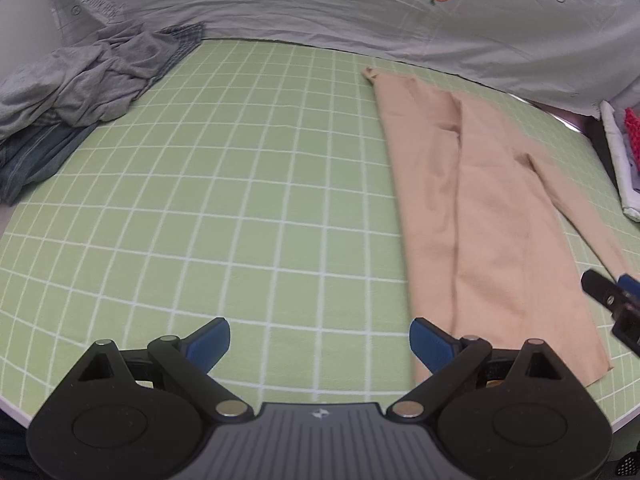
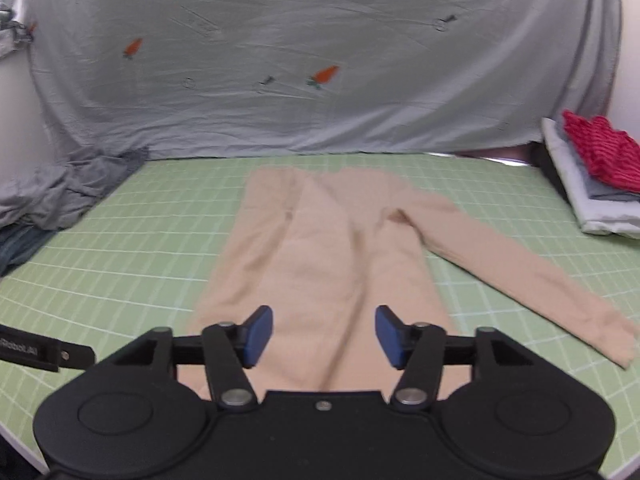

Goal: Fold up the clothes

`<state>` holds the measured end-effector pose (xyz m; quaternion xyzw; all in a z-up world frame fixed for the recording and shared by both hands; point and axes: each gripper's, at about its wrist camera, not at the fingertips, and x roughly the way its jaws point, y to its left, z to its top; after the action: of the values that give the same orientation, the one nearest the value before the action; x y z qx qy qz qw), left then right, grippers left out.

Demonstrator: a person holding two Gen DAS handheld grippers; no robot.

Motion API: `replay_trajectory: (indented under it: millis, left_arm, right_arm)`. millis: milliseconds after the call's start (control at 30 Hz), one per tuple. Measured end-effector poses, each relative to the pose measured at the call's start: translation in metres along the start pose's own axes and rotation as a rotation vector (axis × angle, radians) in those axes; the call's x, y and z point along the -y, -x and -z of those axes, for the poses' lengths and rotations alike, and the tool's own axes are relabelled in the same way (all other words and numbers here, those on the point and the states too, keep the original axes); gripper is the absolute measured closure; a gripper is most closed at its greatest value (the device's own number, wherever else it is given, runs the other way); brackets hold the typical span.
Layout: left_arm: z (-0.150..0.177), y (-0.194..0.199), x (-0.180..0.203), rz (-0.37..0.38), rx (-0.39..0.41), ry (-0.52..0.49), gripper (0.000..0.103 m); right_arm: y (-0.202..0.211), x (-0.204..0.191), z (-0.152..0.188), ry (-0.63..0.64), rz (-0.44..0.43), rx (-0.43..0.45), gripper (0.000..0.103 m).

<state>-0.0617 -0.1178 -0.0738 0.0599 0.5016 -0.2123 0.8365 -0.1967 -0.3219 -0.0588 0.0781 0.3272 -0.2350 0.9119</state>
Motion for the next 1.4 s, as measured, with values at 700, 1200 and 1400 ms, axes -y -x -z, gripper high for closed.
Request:
replay_trajectory:
  millis: [700,1200,1400]
  left_arm:
    - [0.017,-0.064,0.117,0.019,-0.007,-0.076,0.060]
    - [0.042,-0.033,0.094,0.068,-0.066,0.090,0.098]
    - [0.032,-0.034,0.095,0.013,-0.046,0.067,0.042]
  right_arm:
    - [-0.021,0.128,0.024,0.046,0.046,-0.111,0.029]
    - [-0.031,0.128,0.029,0.021,-0.005,-0.128,0.029]
    - [-0.036,0.123,0.025,0.021,-0.007,-0.126,0.029]
